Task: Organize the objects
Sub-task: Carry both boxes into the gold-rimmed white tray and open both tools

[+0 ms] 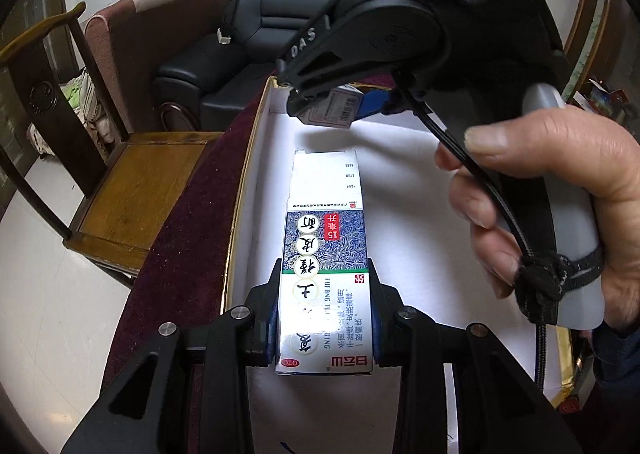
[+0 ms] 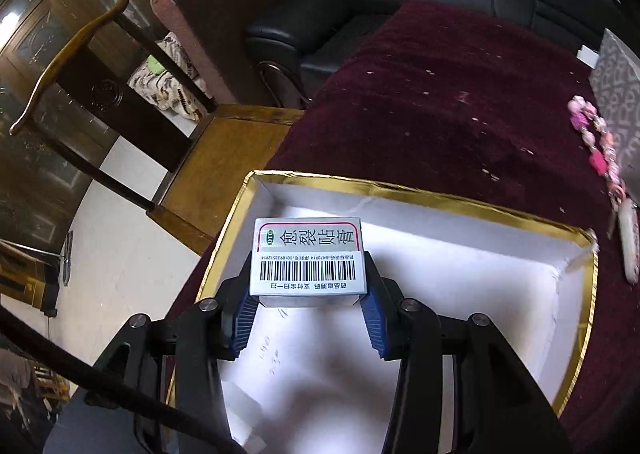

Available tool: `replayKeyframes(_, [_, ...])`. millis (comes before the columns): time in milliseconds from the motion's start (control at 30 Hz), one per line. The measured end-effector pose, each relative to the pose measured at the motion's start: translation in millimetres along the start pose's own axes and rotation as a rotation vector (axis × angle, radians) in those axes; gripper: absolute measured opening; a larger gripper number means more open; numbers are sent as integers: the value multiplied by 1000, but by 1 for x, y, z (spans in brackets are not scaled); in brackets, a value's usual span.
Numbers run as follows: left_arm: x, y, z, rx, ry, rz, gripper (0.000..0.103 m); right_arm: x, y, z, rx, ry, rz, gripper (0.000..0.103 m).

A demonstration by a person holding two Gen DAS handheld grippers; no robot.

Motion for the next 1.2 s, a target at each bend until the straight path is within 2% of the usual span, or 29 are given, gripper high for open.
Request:
replayKeyframes(100, [1,1,0,-5,6,21,29,10,5,1,-15,9,6,45])
replayKeyframes(500, [-2,-2,1,-36,7,0,30,22,8,2,-63,-7,-16,46])
replayKeyframes(633, [-2,1,2,-47,1,-12,31,19,10,3,-67,-12,-30,56])
replayKeyframes(833, [-7,5,4,-81,-9,-47,31,-1,14,5,-67,-55,-39,63])
replayKeyframes(1033, [-18,7,8,-78,-43,-27,31,-30,10,-5,-31,-85,-3,62])
replayKeyframes(1200, [-31,0,4,-32,-65,-5,32,-59,3,-22,-12,-103,24,62])
Point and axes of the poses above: each gripper's, at about its wrist camera, not at the fingertips, and x roughly the way its jaws point, y to its left, z to its top, the point moved 1 cm from there along x, roughly the way its jaws point, and after that the axes turned 5 degrees about -y, right-handed, at the moved point
